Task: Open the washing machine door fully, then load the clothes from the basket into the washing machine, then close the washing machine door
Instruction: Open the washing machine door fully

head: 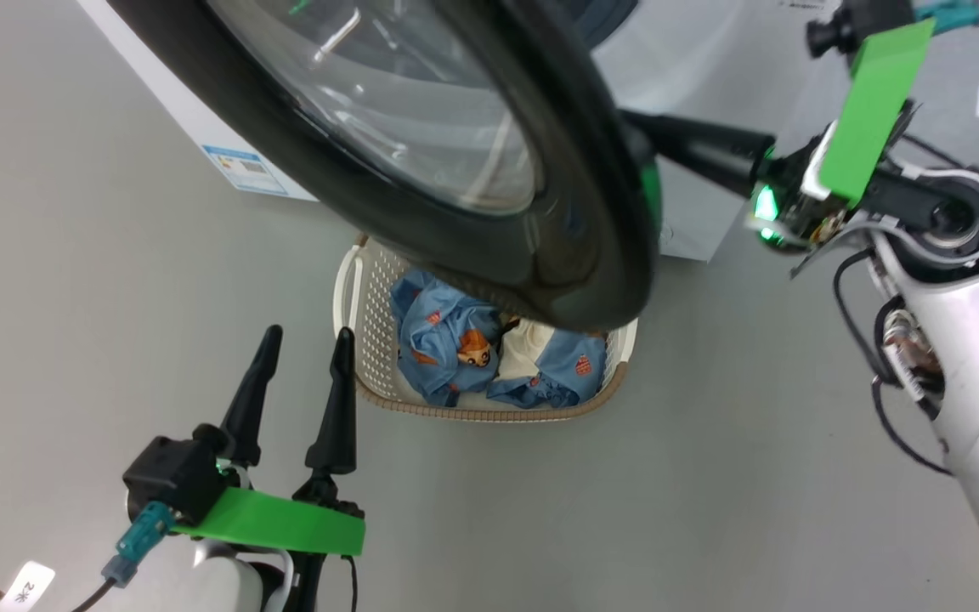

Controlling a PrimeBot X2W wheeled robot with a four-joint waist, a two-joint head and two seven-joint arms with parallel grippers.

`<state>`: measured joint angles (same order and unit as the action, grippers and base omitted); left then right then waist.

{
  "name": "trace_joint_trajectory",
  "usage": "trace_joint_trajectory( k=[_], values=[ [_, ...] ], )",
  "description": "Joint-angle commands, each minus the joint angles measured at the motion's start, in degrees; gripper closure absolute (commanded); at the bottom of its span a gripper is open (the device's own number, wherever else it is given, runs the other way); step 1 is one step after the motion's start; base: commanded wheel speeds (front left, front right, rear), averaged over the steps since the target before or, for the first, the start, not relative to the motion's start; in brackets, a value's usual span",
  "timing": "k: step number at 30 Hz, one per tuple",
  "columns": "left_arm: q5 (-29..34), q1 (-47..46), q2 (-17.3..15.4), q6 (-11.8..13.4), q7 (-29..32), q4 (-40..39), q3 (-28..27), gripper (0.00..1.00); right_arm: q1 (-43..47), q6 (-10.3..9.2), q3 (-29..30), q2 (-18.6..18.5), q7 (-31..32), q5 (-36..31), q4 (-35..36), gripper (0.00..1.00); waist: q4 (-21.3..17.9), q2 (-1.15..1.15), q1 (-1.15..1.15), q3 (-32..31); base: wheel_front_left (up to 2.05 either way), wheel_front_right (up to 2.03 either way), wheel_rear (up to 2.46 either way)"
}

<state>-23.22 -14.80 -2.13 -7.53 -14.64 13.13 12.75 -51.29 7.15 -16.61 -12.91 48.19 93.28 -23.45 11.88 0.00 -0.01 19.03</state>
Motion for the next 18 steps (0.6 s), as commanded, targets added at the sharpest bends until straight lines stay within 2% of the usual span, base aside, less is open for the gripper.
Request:
trace_joint_trajectory(
  k=[1,18],
  values=[
    [0.49,0.39,-0.75,0.04,-0.36,-0.95,-2.08,0.0,1.29,0.34,-0.91,1.35,0.88,0.1,2.3,1.0,-0.13,0.0,0.01,-0.57,0.0,0.0,0.0],
    [0.28,2.72,-0.75,0.04,-0.36,-0.87,-2.71,0.0,9.48,0.34,-4.36,6.13,6.01,0.21,6.95,1.0,2.45,0.0,0.01,-4.72,0.0,0.0,0.0]
  ],
)
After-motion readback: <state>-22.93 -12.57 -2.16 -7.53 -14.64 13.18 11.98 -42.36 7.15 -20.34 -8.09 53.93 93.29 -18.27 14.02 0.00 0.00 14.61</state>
